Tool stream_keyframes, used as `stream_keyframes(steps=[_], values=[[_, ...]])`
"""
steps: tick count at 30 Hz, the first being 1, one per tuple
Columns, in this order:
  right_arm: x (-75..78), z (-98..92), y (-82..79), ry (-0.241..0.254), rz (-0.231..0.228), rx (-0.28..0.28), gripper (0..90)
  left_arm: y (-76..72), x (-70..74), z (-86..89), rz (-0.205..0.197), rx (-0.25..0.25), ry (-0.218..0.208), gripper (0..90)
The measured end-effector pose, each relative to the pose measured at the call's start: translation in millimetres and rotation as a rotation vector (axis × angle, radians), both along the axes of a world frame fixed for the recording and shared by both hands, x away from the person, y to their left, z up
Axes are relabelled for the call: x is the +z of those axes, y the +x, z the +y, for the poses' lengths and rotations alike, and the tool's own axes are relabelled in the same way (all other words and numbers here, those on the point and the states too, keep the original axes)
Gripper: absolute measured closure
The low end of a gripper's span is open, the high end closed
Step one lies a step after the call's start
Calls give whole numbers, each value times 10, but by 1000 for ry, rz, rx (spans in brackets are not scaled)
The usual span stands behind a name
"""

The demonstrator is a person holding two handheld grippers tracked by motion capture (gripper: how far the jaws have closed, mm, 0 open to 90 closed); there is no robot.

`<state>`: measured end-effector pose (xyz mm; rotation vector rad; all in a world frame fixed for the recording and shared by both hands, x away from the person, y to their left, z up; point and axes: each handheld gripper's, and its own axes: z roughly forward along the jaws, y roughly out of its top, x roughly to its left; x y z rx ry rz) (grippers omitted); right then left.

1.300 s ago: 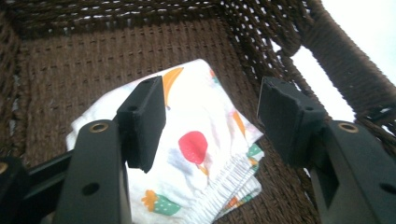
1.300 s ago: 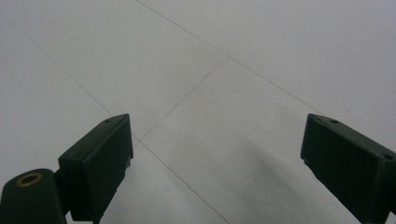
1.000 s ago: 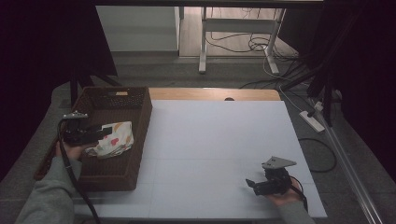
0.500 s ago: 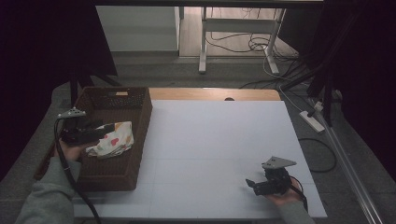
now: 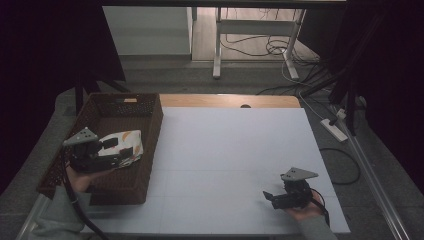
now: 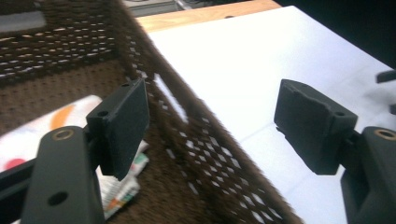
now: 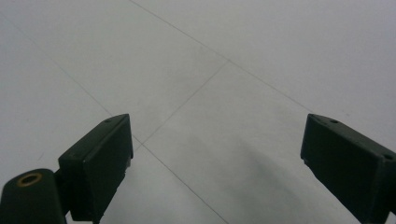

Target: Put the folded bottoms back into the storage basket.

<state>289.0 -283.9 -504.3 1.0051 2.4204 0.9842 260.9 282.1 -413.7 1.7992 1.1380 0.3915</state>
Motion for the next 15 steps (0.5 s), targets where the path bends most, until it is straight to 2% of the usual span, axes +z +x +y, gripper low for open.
stream_keyframes(steps=[6,15], values=[[29,-3,-5,16,-19,-1,97,-157,-47,-138,-10,-33,2,240],[67,-19,-13,39,-43,-1,96,-299,-166,-234,-13,-45,19,231]])
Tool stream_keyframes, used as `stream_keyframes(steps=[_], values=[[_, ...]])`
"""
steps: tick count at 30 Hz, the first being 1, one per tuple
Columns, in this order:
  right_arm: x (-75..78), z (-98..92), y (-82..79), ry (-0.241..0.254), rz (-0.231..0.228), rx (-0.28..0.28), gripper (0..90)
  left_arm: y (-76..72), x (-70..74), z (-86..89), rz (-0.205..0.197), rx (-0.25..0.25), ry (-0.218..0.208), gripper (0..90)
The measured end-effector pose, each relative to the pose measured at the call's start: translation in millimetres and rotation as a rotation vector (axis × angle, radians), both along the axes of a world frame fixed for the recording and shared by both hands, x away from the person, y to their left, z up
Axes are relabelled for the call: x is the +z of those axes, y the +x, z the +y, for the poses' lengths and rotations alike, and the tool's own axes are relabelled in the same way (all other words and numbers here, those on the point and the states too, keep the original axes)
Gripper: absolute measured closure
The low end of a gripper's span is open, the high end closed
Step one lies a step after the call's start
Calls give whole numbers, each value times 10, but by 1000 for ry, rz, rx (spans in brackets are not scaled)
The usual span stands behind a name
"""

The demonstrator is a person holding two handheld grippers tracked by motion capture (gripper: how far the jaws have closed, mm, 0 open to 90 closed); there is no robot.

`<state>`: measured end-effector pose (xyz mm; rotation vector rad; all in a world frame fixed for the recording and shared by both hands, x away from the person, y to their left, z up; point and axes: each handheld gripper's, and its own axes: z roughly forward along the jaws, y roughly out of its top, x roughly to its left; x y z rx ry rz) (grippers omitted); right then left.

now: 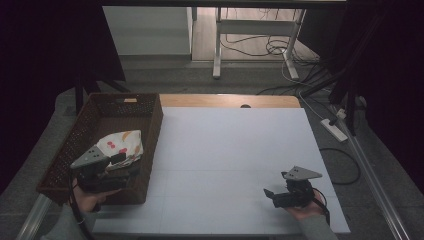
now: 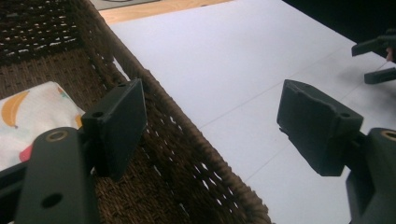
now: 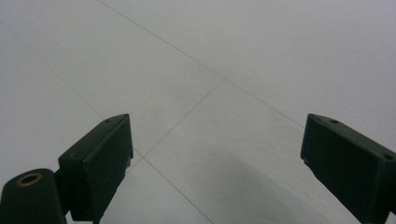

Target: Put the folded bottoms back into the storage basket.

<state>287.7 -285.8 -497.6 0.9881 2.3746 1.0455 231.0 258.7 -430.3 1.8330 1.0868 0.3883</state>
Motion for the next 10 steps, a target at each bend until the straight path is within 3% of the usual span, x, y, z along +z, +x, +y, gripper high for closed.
stream_keyframes(steps=[10], values=[[29,-10,-17,10,-21,1,96,-8,-21,2,-6,0,6,224]])
